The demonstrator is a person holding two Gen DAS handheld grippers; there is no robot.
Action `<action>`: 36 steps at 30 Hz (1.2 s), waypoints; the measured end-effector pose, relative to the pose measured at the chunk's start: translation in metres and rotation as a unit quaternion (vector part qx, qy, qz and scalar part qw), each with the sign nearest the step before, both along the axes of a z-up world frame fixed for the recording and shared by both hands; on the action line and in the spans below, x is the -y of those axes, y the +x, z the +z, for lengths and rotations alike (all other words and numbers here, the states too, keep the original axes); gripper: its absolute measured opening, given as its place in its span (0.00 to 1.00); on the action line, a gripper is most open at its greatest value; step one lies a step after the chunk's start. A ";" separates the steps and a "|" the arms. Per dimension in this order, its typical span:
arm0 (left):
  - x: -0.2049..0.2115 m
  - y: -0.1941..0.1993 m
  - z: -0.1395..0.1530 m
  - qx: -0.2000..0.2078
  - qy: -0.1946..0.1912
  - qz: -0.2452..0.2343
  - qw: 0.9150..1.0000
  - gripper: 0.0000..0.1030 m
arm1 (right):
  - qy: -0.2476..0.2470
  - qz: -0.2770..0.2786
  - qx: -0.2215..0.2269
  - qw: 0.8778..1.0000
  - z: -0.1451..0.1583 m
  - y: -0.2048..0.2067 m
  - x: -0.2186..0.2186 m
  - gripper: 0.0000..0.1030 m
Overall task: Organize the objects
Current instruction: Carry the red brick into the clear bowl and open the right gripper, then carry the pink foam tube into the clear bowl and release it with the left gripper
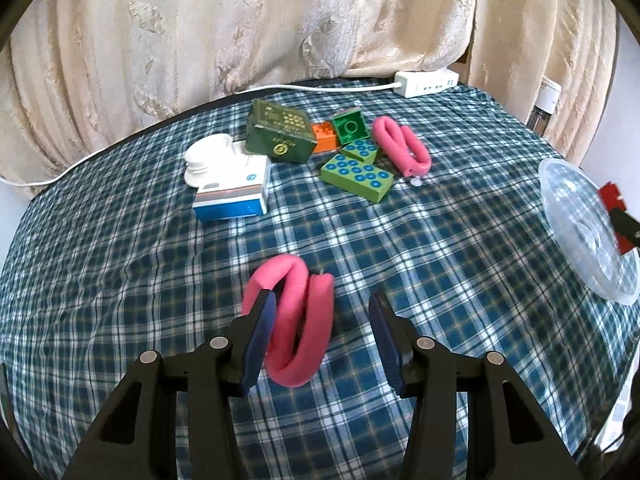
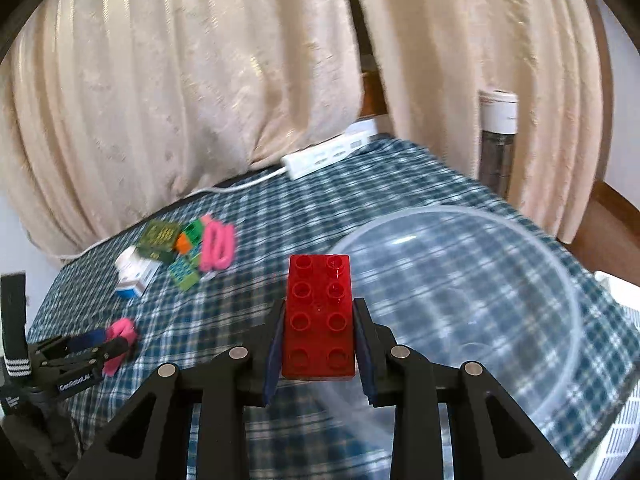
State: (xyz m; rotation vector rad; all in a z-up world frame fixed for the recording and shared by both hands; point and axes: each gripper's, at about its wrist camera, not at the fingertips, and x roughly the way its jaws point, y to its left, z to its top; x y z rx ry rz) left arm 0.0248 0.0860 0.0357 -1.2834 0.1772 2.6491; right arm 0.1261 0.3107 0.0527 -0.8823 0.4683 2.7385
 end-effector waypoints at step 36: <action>0.034 -0.018 -0.026 0.028 0.004 0.040 0.999 0.65 | 0.004 -0.113 0.013 0.994 -0.013 0.021 -0.071 0.46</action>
